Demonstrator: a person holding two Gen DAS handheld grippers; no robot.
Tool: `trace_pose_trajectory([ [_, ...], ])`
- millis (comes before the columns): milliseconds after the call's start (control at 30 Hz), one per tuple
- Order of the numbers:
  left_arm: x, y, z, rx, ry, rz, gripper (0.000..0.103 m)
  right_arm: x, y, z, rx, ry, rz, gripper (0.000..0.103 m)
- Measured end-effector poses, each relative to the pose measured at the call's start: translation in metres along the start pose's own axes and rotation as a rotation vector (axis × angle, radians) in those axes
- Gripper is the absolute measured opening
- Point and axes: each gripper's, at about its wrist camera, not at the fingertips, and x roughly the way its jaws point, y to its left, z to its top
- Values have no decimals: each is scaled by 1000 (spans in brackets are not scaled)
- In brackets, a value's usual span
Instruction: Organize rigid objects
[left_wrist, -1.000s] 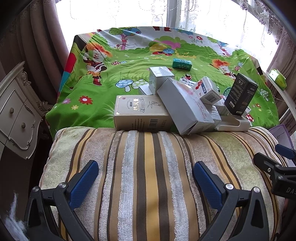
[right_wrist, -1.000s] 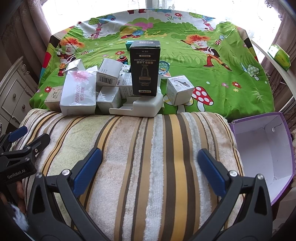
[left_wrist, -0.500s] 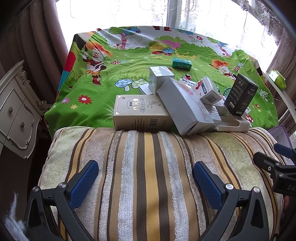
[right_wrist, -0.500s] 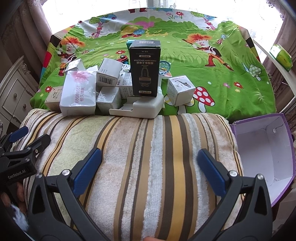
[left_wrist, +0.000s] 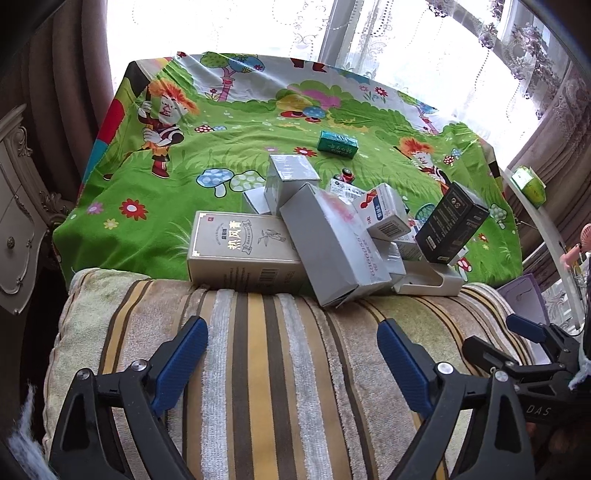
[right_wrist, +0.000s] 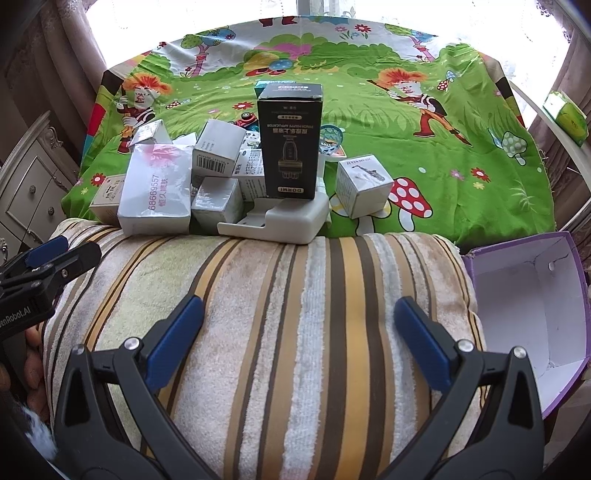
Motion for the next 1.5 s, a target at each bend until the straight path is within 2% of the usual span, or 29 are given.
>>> trace_pose_trajectory([
  [167,17,12,17,-150,47,-161,89,3,-5,11,7,-5,51,103],
  [300,33,13,27,-212,94,-236,88,5,-9,21,12,-14,90,103],
  [367,39,12,32,-235,107,-242,88,5,-9,28,-2,-22,81,102],
  [433,48,11,37,-255,130,-275,84,4,-9,36,-19,-44,65,102],
  [567,59,8,41,-266,159,-257,76,7,-7,53,-50,-63,57,102],
  [633,63,8,42,-274,169,-263,68,10,-5,62,-64,-72,48,102],
  [700,68,11,43,-285,191,-286,54,11,-6,71,-58,-92,54,102],
  [767,71,12,42,-288,200,-288,49,13,-6,79,-55,-107,52,101],
  [900,71,13,42,-290,191,-294,46,19,-3,88,-54,-116,55,83],
  [967,70,15,41,-302,182,-300,44,23,-2,90,-54,-109,74,67],
  [1000,69,16,41,-307,179,-303,43,24,-2,90,-51,-103,87,50],
  [1033,68,17,40,-311,173,-306,43,24,-3,90,-50,-102,101,44],
  [1233,51,21,36,-334,109,-324,38,8,-7,81,-42,-159,136,43],
  [1500,17,5,28,-295,1,-351,36,-32,-33,55,21,-232,147,43],
])
